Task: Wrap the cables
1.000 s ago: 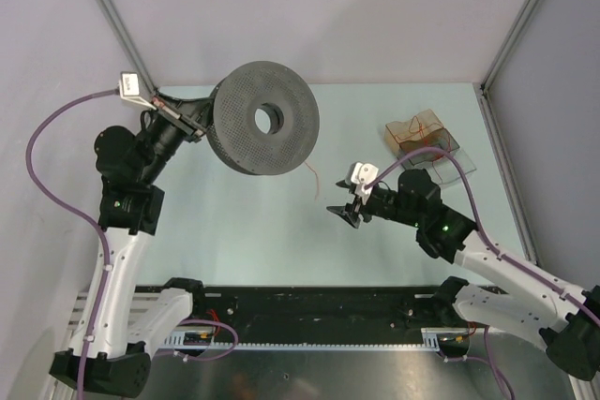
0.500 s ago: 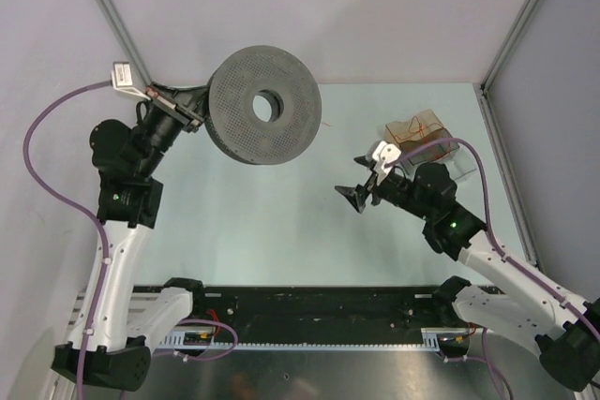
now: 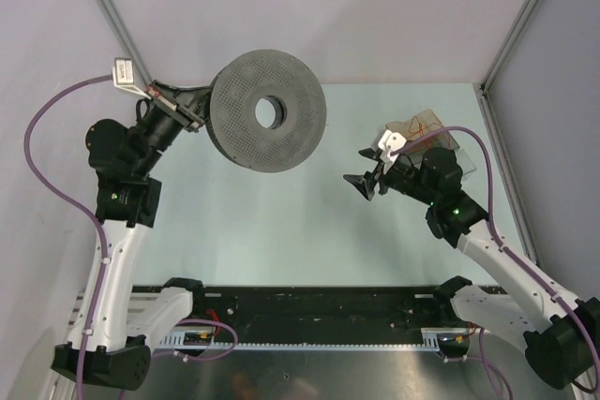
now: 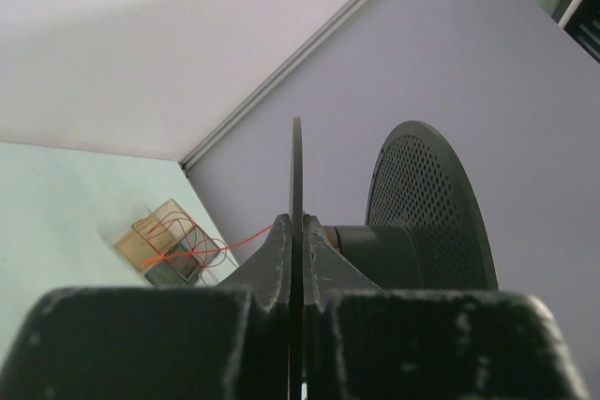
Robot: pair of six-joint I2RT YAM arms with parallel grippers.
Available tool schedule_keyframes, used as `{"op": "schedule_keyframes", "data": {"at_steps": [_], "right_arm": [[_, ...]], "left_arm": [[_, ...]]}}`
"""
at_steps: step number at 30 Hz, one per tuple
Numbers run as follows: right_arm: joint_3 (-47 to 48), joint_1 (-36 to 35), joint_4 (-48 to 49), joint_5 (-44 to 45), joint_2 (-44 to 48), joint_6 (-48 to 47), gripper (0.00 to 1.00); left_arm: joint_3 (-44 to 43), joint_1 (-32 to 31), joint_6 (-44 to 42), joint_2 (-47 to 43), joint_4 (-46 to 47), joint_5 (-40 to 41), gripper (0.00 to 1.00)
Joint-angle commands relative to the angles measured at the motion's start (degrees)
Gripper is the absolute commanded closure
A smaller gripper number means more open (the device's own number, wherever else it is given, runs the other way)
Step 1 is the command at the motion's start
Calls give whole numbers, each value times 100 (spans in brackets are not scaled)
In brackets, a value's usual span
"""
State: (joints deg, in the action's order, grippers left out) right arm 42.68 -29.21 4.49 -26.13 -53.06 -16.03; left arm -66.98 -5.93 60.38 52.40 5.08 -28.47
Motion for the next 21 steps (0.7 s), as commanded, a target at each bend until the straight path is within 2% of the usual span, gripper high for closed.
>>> {"op": "schedule_keyframes", "data": {"at_steps": [1, 6, 14, 21], "right_arm": [[341, 50, 32, -376, -128, -544, 30], [347, 5, 244, -349, -238, -1510, 36], [347, -511, 638, 63, -539, -3469, 40], [347, -625, 1006, -48, -909, -4335, 42]], "left_arm": [[-218, -8, 23, -93, 514, -438, 100], [-191, -100, -32, -90, 536, -693, 100], [-44, -210, -20, -149, 554, -880, 100], [44, -351, -11, -163, 570, -968, 100]]}}
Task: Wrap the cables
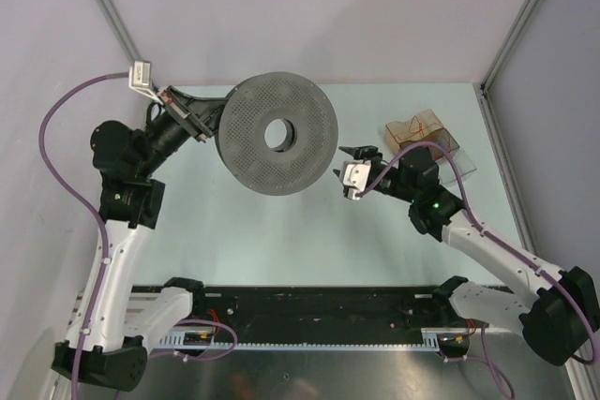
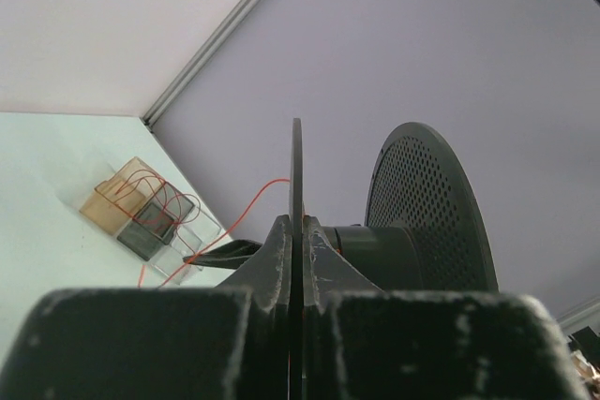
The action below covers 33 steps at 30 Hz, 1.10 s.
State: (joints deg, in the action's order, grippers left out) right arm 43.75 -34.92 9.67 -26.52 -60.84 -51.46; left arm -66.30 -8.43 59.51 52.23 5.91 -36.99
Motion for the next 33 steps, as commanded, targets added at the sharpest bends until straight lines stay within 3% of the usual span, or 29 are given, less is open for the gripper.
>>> {"op": "schedule_keyframes", "data": {"at_steps": [1, 13, 21, 33], "right_arm": [[240, -70, 494, -36, -174, -943, 43], [240, -222, 958, -371, -643, -1631, 45], [240, -253, 670, -795, -788, -1875, 59], [240, -253, 926, -774, -1014, -1794, 55]], "left_arm": [[-19, -126, 69, -144, 488, -129, 100], [98, -151, 86, -161, 498, -190, 100], [88, -151, 100, -150, 506, -190, 100], [95, -152, 129, -123, 516, -193, 100]]}}
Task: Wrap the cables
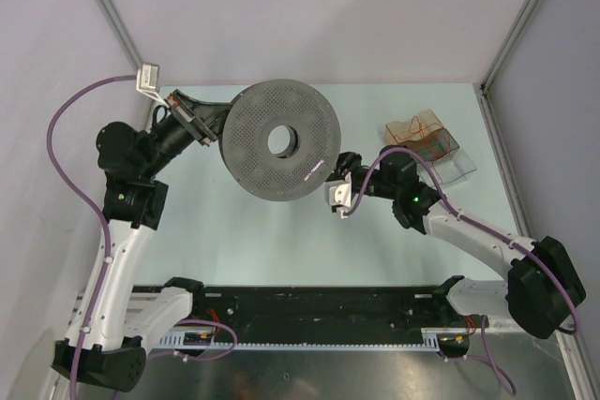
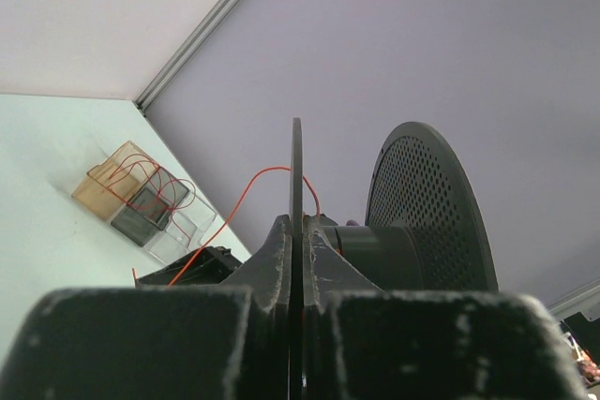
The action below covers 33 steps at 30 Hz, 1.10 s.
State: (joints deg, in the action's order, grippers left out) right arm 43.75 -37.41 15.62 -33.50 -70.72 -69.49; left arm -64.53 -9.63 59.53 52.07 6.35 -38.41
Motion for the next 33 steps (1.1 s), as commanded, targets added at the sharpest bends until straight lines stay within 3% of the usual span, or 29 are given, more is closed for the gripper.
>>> {"op": "schedule_keyframes", "data": {"at_steps": [1, 20, 24, 28, 33], "right_arm": [[240, 5, 339, -82, -37, 8, 55], [240, 76, 1188, -216, -396, 312, 67], [240, 83, 1242, -209, -429, 295, 77], [240, 76, 1122, -212, -359, 397, 97], [235, 65, 290, -203, -132, 545, 100]], "left_arm": [[-79, -31, 133, -109, 472, -56, 100], [238, -31, 394, -215, 480, -35, 100], [266, -30, 409, -243, 480, -46, 100], [231, -31, 372, -221, 481, 34, 100], [186, 18, 257, -188, 396, 494, 100]]}}
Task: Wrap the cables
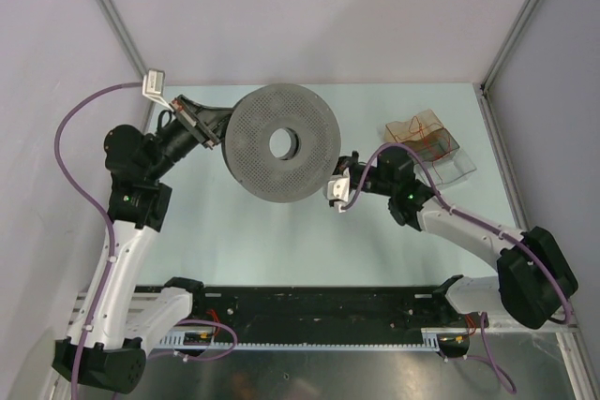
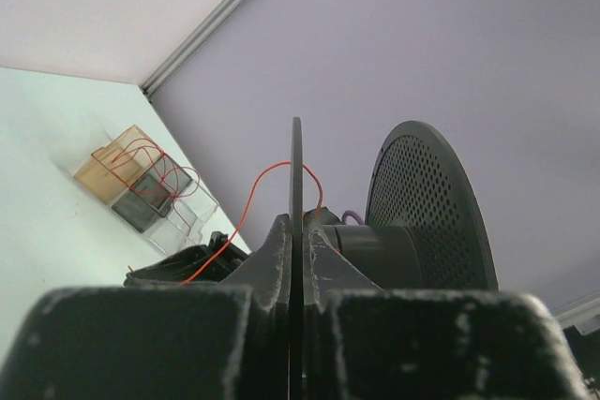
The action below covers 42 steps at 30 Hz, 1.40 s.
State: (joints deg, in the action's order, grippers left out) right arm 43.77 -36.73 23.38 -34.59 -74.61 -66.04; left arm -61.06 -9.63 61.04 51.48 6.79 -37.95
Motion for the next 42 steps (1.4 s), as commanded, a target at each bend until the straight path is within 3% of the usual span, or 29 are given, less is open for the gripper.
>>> {"op": "schedule_keyframes", "data": {"at_steps": [1, 6, 19, 31, 42], "right_arm": [[235, -24, -709, -75, 321, 238, 100], [154, -338, -1846, 116, 760, 361, 100], [423, -2315, -3557, 2014, 1534, 619, 100], [1455, -2526, -2870, 2792, 1170, 69, 100], [1929, -2584, -2018, 2297, 799, -102, 100]], "left_arm": [[-192, 47, 51, -129, 241, 676, 100], [-412, 139, -391, -21, -396, 1763, 100], [-758, -107, -1905, 609, -1761, 3482, 100], [112, -1436, -3735, 581, -1960, 4951, 100], [872, -2094, -4143, 495, -1923, 4866, 100]]}}
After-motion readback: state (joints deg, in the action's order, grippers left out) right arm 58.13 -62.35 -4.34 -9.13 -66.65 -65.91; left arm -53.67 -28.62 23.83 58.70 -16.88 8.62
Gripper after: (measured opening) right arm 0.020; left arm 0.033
